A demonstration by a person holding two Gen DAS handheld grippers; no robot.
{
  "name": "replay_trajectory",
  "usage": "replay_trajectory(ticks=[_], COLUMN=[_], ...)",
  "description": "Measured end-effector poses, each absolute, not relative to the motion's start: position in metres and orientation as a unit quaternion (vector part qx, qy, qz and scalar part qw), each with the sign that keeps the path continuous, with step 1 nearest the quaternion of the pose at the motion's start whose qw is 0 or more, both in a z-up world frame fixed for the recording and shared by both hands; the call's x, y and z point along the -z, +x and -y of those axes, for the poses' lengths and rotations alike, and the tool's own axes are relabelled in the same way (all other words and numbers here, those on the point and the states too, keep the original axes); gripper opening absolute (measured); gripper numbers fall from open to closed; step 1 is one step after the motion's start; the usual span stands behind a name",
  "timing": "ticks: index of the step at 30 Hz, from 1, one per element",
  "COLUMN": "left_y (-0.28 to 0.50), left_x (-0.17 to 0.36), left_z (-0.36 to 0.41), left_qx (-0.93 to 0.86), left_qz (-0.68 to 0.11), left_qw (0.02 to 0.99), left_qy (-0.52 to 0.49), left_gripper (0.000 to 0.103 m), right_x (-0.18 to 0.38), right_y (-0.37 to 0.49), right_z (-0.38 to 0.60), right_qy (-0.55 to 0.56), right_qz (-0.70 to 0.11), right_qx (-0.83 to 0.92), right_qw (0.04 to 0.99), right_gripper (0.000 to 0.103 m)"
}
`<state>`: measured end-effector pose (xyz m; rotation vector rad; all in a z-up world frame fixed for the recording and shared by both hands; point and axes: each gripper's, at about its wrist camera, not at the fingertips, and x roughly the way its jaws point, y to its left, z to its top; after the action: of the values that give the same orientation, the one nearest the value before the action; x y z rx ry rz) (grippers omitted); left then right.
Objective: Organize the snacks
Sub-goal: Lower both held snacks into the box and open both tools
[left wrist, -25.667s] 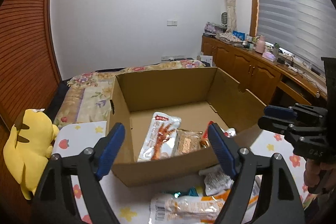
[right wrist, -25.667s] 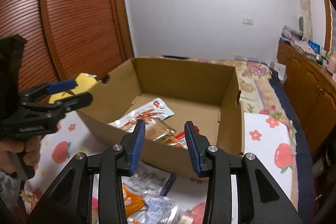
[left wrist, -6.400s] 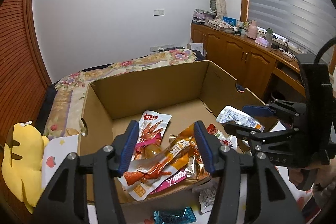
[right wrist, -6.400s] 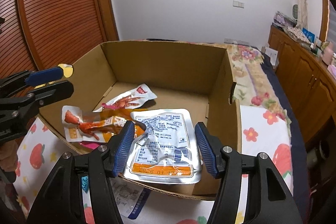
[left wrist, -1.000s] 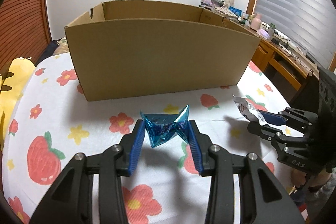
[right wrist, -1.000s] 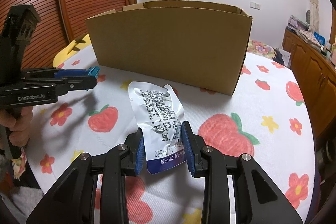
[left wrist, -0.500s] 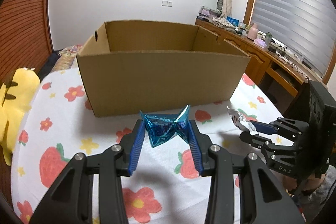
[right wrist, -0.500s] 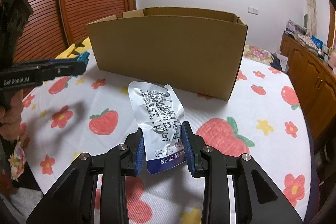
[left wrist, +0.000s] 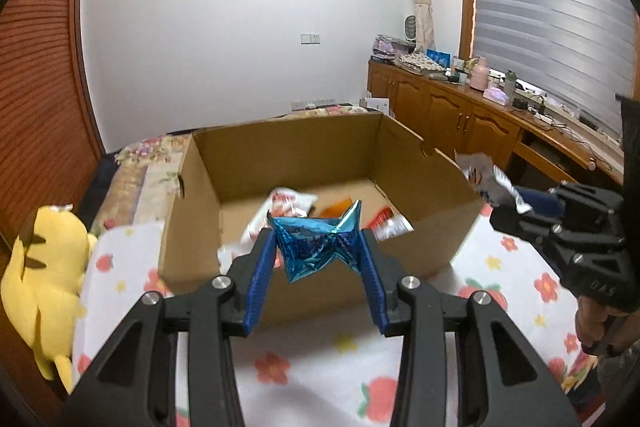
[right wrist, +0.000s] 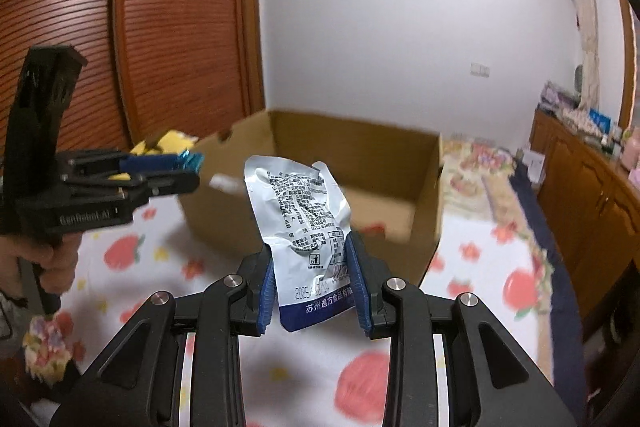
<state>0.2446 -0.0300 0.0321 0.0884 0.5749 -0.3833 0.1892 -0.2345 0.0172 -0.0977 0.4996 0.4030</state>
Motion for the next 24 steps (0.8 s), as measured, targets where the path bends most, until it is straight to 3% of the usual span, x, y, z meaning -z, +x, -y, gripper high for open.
replay_trajectory(ticks=[5, 20, 24], left_y=[0.279, 0.317, 0.314], left_x=[-0.033, -0.006, -0.006], left_z=[0.035, 0.035, 0.037], left_qx=[0.177, 0.151, 0.150], left_qz=[-0.286, -0.329, -0.328], left_qw=[0.941, 0.931, 0.932], left_qy=[0.048, 0.038, 0.040], left_gripper=[0.041, 0.045, 0.055], right_x=[-0.031, 0.002, 0.001], right_y=[0.229, 0.275, 0.278], right_z=[0.233, 0.221, 0.221], right_qy=[-0.036, -0.050, -0.048], right_qz=[-0.253, -0.307, -0.311], right_qx=[-0.191, -0.161, -0.160], right_qw=[0.948, 0.937, 0.935], right_gripper=[0.031, 0.032, 0.034])
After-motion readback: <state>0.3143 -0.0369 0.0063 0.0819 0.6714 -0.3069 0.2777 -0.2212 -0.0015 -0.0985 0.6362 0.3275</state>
